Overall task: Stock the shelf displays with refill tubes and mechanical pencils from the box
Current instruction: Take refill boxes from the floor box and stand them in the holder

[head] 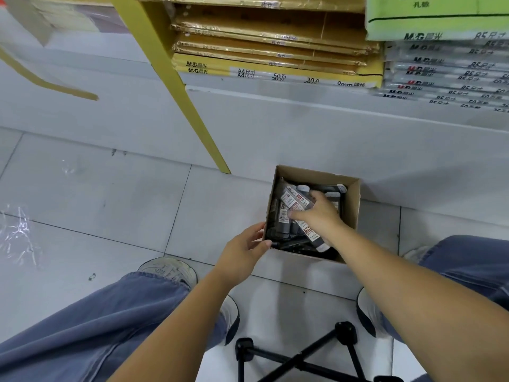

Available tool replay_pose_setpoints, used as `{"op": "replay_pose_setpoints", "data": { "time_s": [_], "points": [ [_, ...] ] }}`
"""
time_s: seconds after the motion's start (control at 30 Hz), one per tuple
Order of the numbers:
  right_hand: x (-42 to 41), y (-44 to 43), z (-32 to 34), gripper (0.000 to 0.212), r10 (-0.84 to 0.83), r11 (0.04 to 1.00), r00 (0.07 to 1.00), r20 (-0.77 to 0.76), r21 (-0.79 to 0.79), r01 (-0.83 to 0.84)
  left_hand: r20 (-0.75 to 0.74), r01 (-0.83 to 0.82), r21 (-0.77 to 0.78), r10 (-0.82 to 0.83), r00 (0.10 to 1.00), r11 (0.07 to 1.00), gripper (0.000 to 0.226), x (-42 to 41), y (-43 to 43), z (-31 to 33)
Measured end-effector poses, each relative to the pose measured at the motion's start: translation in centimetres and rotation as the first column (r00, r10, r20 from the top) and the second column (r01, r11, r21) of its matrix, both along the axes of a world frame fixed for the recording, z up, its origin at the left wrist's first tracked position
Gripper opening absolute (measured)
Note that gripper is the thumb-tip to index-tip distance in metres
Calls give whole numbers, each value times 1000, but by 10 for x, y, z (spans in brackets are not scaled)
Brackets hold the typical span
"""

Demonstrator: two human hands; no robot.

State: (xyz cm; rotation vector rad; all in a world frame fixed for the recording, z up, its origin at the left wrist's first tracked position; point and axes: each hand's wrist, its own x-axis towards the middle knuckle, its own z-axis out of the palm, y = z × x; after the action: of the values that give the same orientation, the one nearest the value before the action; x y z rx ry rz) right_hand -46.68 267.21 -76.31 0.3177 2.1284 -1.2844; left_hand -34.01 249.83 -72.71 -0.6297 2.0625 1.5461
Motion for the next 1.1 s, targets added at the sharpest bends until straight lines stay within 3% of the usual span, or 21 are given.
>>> {"op": "replay_pose_setpoints", "data": {
  "time_s": [0.17, 0.37, 0.53, 0.8, 1.1],
  "points": [
    [-8, -4, 0, 67, -35, 995, 996, 82, -91, 42, 13, 0, 7, 0, 1000, 1000, 40, 0, -2, -3],
    [-9, -2, -6, 35, -67, 986, 994, 84, -144, 79, 2, 14, -2, -14, 1000, 1000, 41, 1, -2, -3],
    [-15, 7, -8, 57, -5, 991, 989, 149, -128, 24, 11, 9, 21, -10, 1000, 1000, 43, 0, -1, 0],
    [-14, -2, -5, 56, 129, 980, 975, 183, -174, -97, 16, 22, -2, -22, 1000, 1000, 46, 0, 0, 2],
    [0, -9, -2, 62, 71, 954, 977, 200, -300, -8, 18, 50, -16, -49, 999, 999, 44, -2, -2, -1]
  ]
}}
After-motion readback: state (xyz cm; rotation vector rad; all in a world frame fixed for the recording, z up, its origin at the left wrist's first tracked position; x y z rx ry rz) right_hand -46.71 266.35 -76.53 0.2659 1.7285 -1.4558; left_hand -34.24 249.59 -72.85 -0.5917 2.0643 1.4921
